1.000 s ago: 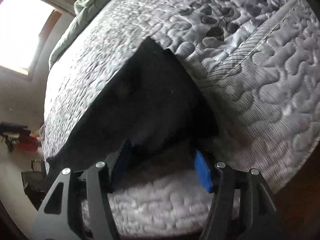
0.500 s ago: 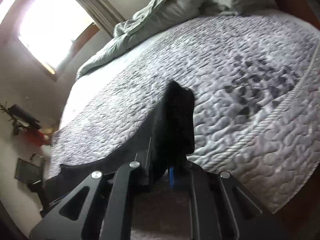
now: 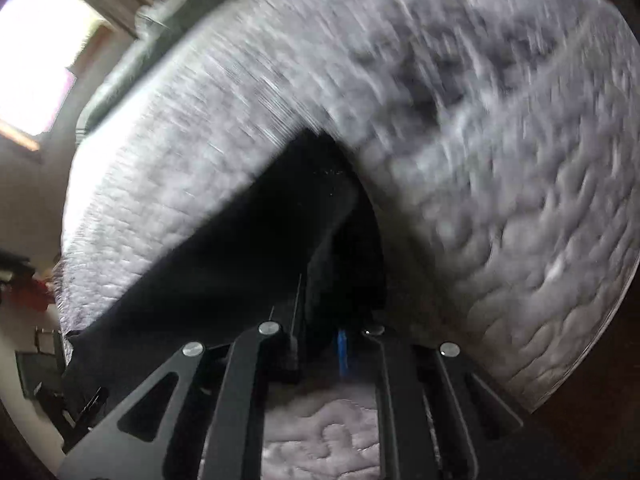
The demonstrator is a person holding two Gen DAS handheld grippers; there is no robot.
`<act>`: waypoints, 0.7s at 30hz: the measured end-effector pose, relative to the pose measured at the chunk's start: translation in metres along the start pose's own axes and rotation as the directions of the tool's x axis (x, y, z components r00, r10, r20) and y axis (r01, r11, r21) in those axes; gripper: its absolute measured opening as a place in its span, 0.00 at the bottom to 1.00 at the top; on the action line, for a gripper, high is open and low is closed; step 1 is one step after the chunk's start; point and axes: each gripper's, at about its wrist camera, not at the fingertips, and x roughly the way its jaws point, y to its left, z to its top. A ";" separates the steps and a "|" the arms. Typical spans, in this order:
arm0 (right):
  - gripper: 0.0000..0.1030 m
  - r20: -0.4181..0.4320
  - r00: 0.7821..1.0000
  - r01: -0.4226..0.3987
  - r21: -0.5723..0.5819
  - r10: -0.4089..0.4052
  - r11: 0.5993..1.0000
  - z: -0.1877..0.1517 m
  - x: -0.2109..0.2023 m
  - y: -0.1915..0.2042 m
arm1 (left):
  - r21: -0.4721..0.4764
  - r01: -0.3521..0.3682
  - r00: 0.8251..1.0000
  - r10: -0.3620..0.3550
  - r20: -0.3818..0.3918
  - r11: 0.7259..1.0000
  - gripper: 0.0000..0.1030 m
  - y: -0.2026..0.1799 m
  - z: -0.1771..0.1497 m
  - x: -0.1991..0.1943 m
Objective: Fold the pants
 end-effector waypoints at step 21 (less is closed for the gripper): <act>0.10 0.043 0.992 -0.076 -0.533 0.116 0.843 -0.109 -0.050 0.247 | -0.239 0.042 0.998 -0.028 0.060 0.970 0.84 0.098 -0.015 -0.062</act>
